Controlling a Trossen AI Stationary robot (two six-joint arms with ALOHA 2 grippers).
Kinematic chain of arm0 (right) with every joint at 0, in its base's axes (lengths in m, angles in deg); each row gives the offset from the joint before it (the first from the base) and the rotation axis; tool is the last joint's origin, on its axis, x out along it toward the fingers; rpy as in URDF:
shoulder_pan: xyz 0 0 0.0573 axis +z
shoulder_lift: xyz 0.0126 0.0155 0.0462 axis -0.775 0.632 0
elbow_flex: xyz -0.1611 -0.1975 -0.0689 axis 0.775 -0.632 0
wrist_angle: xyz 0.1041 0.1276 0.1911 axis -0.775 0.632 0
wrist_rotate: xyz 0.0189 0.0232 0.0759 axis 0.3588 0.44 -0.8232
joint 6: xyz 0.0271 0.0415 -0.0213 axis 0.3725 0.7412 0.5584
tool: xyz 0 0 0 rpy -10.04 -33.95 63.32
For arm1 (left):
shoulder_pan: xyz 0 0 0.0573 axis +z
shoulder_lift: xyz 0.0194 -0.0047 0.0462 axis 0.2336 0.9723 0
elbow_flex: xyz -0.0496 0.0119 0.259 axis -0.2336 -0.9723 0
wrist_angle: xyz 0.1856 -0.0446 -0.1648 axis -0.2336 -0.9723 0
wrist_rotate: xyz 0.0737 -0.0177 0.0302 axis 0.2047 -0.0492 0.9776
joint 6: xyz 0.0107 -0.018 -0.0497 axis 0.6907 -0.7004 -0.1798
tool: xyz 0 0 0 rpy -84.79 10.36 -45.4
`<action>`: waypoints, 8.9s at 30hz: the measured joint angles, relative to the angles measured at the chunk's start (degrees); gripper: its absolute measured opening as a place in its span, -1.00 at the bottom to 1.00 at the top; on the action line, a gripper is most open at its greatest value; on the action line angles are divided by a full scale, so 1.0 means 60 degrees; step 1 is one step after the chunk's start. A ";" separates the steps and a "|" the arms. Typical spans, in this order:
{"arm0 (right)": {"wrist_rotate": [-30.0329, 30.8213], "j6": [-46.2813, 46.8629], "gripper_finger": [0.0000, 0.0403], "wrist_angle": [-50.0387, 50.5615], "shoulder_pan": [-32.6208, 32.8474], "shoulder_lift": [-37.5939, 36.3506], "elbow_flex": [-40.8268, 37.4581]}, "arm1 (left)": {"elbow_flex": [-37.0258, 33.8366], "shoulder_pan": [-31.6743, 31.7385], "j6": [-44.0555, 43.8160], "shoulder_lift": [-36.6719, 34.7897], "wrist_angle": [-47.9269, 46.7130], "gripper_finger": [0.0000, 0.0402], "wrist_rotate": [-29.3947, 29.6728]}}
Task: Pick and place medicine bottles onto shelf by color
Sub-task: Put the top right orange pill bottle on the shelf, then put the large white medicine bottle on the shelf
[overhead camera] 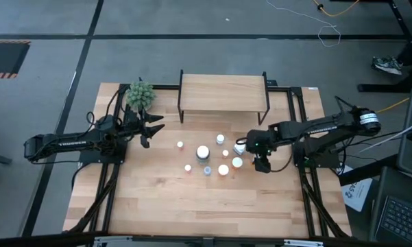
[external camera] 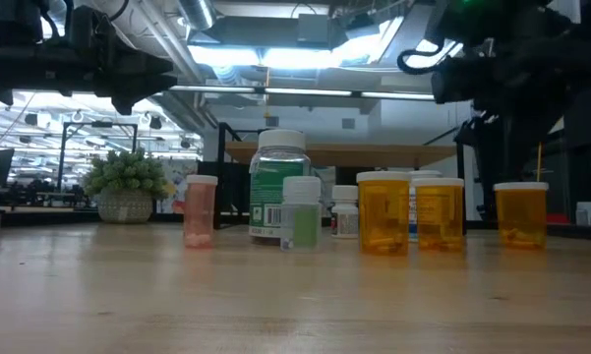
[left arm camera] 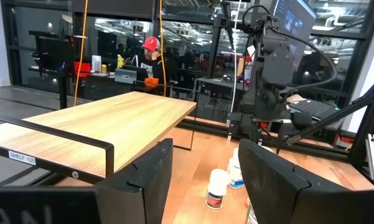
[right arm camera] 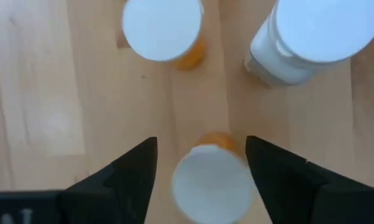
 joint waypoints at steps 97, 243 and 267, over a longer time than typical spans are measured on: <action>0.5607 -0.3048 0.07 0.3585 -0.3977 0.0248 0.6896 | 0.0000 0.0004 -0.0015 -0.0004 -0.0495 -0.11 0.0000; 0.2396 0.2390 0.11 0.0528 -0.0546 0.2861 0.2562 | 0.0000 0.0000 -0.0069 0.0000 -0.0714 -0.11 -0.0004; 0.5503 -0.4266 -0.14 0.3850 -0.2323 0.2864 1.0151 | 0.0000 0.0004 -0.0069 -0.0004 -0.0710 -0.11 -0.0004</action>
